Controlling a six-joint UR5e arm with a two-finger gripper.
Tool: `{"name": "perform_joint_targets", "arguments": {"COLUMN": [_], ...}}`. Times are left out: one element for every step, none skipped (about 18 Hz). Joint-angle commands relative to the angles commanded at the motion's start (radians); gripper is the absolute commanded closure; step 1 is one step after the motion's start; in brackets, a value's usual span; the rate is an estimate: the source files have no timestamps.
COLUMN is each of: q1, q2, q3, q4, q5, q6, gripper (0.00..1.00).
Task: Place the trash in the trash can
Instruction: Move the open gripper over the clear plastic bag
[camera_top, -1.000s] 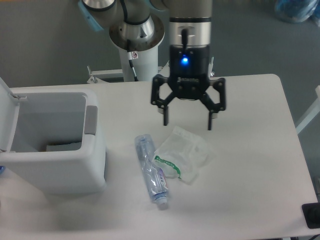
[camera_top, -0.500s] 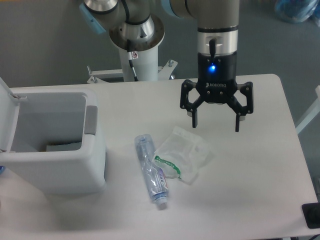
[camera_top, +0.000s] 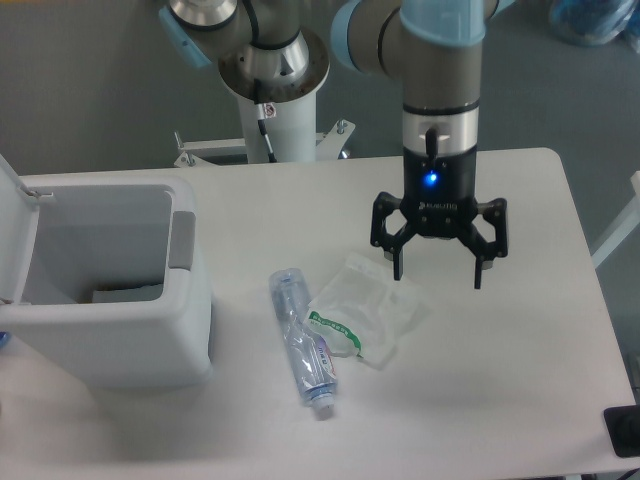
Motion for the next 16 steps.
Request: {"name": "perform_joint_targets", "arguments": {"q1": [0.0,-0.002,0.0,0.0,0.005,0.014,0.032,0.046,0.048,0.052,0.058,0.06,0.061,0.061,0.061,0.061], "q2": [-0.011,-0.023,-0.038,-0.051,-0.057,-0.058,-0.06,-0.066,-0.074,-0.077,-0.087,-0.098,-0.106,-0.117,-0.127,-0.135], "q3": [-0.011,-0.02,-0.023,-0.018,-0.018,-0.028,-0.04,-0.051,-0.067,-0.09,-0.112,-0.123,-0.13,-0.13,-0.13,-0.13], "q4": [0.006,0.015,0.029,0.031,0.029,0.025,0.02,0.015,0.014,0.014,0.015,0.014,0.012,0.009,0.008,0.0], "q5": [0.003,0.005,0.008,0.017,0.031,0.035,0.037,0.035,0.037,0.038,0.041,0.041,0.041,0.043,0.044,0.045], "q6": [0.0,0.002,0.0,-0.003,-0.008,0.0,0.0,0.0,0.002,0.002,0.002,0.0,-0.001,-0.002,-0.006,-0.009], "gripper": [0.0,0.0,0.0,0.0,0.0,0.0,0.0,0.0,0.0,0.0,0.0,0.0,0.0,0.0,0.0,0.0]}}
